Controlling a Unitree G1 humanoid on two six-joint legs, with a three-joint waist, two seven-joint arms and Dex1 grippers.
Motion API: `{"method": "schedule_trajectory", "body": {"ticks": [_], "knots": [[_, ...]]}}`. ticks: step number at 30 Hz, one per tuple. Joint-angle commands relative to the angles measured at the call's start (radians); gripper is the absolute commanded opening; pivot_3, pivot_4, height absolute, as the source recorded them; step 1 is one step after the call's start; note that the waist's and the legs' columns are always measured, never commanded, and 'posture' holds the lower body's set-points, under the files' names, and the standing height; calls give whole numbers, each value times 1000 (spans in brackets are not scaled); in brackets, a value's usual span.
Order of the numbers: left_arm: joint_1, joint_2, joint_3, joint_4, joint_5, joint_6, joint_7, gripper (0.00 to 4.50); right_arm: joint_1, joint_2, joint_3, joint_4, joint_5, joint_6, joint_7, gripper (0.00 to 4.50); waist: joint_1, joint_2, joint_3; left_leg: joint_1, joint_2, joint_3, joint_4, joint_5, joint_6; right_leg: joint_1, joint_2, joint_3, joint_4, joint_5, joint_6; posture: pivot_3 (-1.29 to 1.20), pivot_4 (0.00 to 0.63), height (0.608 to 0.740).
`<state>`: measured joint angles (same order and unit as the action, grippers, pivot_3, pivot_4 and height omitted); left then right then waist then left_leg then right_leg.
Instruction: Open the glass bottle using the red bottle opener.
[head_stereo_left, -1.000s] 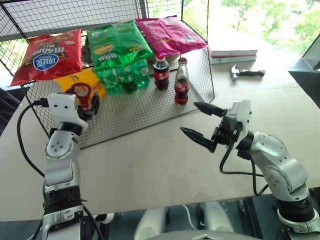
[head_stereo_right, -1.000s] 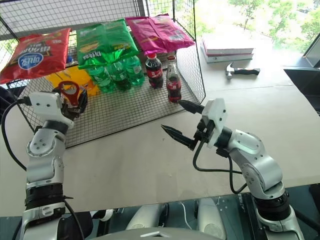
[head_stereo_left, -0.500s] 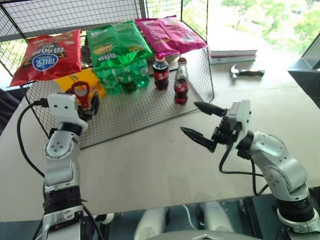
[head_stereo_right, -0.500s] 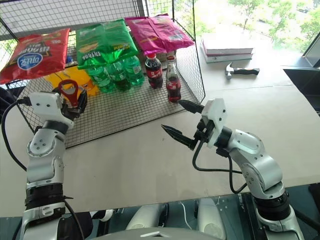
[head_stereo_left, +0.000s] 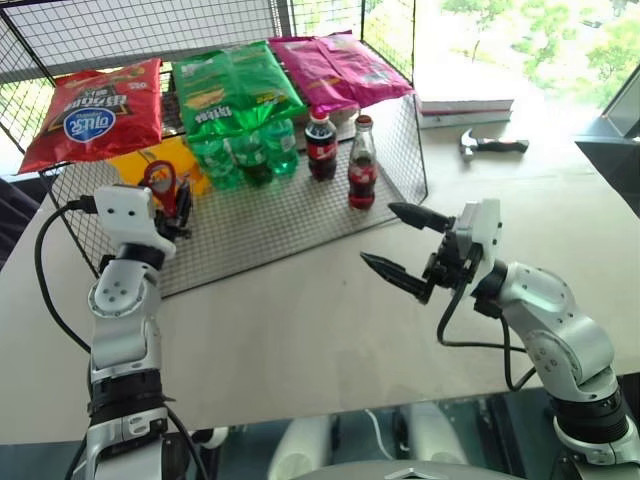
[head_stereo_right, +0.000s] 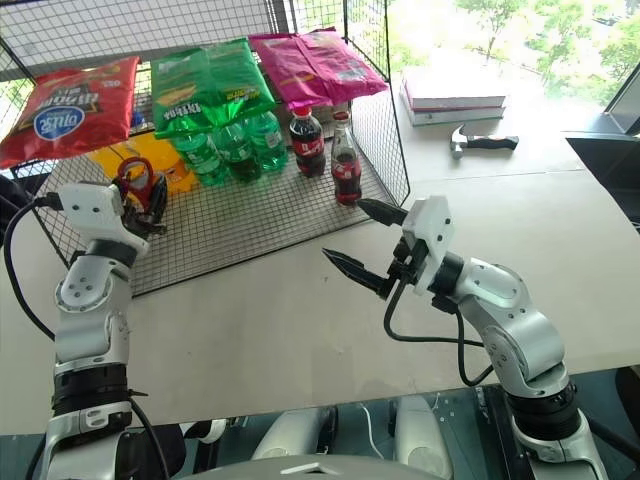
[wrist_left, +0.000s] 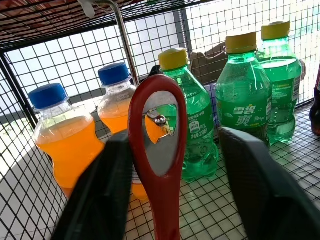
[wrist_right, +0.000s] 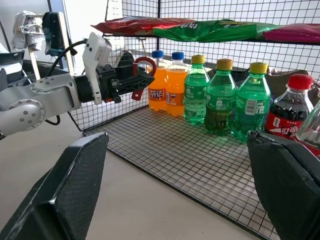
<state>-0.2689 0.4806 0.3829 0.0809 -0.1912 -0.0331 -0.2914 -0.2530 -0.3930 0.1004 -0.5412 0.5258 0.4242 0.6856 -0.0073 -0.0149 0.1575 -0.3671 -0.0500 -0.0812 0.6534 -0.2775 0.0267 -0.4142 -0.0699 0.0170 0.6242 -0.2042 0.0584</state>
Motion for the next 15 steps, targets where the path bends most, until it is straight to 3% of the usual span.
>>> {"method": "schedule_trajectory", "body": {"ticks": [1,3,10,15], "knots": [[-1,6,8,-26,-16,-12,-3,731,-11,4,-5,-26,3,-17,-7,4459,0,0,0,0,0,0,0,0,0,0,0,0,0,0,0,0,150,740],[7,1,9,-36,-28,9,-3,55,-10,6,-4,-23,2,-20,-6,4459,0,0,0,0,0,0,0,0,0,0,0,0,0,0,0,0,150,740],[15,-20,38,-85,-145,65,-30,55,-13,16,-1,-15,-6,-24,-4,4459,0,0,0,0,0,0,0,0,0,0,0,0,0,0,0,0,150,740],[16,-60,89,-157,-324,137,-50,55,-12,19,-1,-5,-9,-30,2,4459,-2,0,0,0,0,0,0,0,0,0,0,0,0,0,0,0,150,740]]}}
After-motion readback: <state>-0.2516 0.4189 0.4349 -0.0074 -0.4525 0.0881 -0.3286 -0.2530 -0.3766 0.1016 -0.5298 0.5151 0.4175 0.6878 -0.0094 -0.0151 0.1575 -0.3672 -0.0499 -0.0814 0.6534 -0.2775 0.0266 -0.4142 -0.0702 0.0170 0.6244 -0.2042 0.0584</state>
